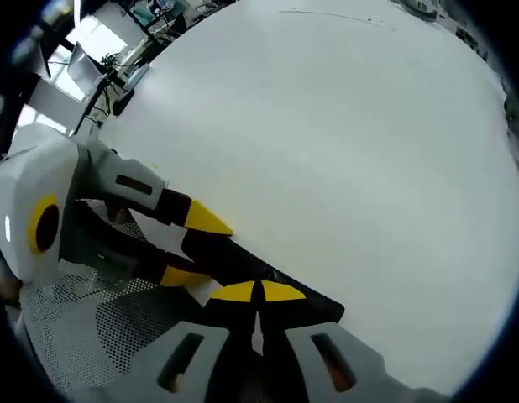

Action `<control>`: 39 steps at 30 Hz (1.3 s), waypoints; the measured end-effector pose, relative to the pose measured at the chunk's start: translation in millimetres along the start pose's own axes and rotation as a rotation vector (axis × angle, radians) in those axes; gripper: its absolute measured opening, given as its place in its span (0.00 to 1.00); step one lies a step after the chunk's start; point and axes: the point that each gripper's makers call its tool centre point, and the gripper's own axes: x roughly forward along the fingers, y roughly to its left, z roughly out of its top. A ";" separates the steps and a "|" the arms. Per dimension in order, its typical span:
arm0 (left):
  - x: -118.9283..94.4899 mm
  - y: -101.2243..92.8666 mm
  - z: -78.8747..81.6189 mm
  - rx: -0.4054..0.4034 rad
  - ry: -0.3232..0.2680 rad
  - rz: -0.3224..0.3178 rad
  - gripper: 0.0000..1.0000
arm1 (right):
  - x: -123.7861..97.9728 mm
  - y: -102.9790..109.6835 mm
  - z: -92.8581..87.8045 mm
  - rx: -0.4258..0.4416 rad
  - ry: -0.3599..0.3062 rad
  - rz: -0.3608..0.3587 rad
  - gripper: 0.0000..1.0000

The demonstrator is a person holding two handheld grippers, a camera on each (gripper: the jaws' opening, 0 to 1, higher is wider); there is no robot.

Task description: Press the specified remote control buttons in sequence, fully releasing each button before pressing the next.

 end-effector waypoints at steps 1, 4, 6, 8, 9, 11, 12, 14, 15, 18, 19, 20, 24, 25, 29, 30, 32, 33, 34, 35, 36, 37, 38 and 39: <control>0.0 0.0 0.0 0.000 0.000 0.000 0.24 | -0.1 -0.2 0.2 -0.005 0.000 -0.004 0.00; -0.2 -0.1 0.0 0.000 0.000 0.000 0.24 | 0.0 -0.7 0.6 -0.016 0.005 -0.011 0.00; -0.3 -0.1 -0.1 -0.001 0.000 0.000 0.24 | 0.3 -0.1 0.9 -0.035 0.009 -0.020 0.00; -0.1 0.0 -0.1 -0.001 -0.001 0.000 0.24 | 0.3 0.2 0.9 -0.056 0.012 -0.027 0.00; -0.1 0.0 -0.2 -0.001 0.000 0.000 0.24 | 0.0 -0.1 0.9 -0.064 0.011 -0.026 0.00; 0.0 0.1 -0.2 0.000 0.001 0.000 0.24 | -0.5 -0.2 0.6 -0.067 0.004 -0.022 0.00; 0.1 0.2 -0.2 0.000 0.001 0.000 0.24 | -0.4 -0.5 0.7 -0.063 -0.001 -0.021 0.00; 0.1 0.2 -0.2 -0.001 0.001 0.000 0.24 | 0.1 -0.6 1.2 -0.058 -0.015 -0.021 0.00; 0.1 0.2 -0.2 -0.001 0.002 0.000 0.25 | 0.8 0.6 1.2 -0.058 -0.018 -0.025 0.00; -0.2 -0.1 -0.1 -0.001 0.004 0.000 0.25 | 1.3 1.0 2.3 -0.104 -0.014 -0.053 0.00; -0.2 -0.2 -0.1 -0.002 0.003 0.000 0.25 | 1.0 0.4 2.2 -0.096 -0.012 -0.051 0.00; -0.2 -0.2 -0.1 -0.003 0.002 0.001 0.25 | 0.7 -0.4 2.2 -0.079 -0.012 -0.039 0.00; -0.2 -0.4 0.0 -0.003 0.001 0.001 0.25 | 0.4 0.1 1.4 -0.058 -0.028 -0.021 0.00; -0.3 -0.5 0.0 -0.003 0.001 0.001 0.25 | 0.4 1.3 1.1 -0.065 -0.029 -0.026 0.00; -0.4 -0.7 0.1 -0.004 0.001 0.001 0.25 | 0.8 2.3 1.1 -0.105 -0.025 -0.047 0.00; -0.4 -0.6 0.2 -0.003 0.000 0.002 0.25 | -0.6 2.8 0.2 -0.105 -0.027 -0.049 0.00; -0.2 -0.5 0.2 -0.003 0.000 0.002 0.25 | -1.5 2.3 -0.3 -0.096 -0.032 -0.044 0.00; 0.1 -0.3 0.1 -0.004 0.000 0.002 0.25 | -1.2 1.4 -0.2 -0.088 -0.036 -0.039 0.00; 0.2 -0.1 0.1 -0.004 0.000 0.001 0.25 | -0.8 0.9 0.0 -0.084 -0.037 -0.035 0.00; 0.5 0.1 0.0 -0.004 -0.001 0.001 0.25 | -0.8 1.1 -0.4 -0.078 -0.035 -0.031 0.00; 0.6 0.2 0.0 -0.005 -0.002 0.001 0.25 | -0.9 1.8 -1.1 -0.071 -0.032 -0.027 0.00; 0.5 0.2 -0.1 -0.007 -0.003 0.002 0.25 | -1.0 2.1 -1.5 -0.070 -0.031 -0.026 0.00; 0.5 0.1 -0.1 -0.007 -0.004 0.002 0.25 | -1.0 2.6 -2.1 -0.073 -0.030 -0.025 0.00; 0.3 -0.1 0.0 -0.006 -0.004 0.002 0.25 | -1.0 3.2 -3.0 -0.076 -0.026 -0.024 0.00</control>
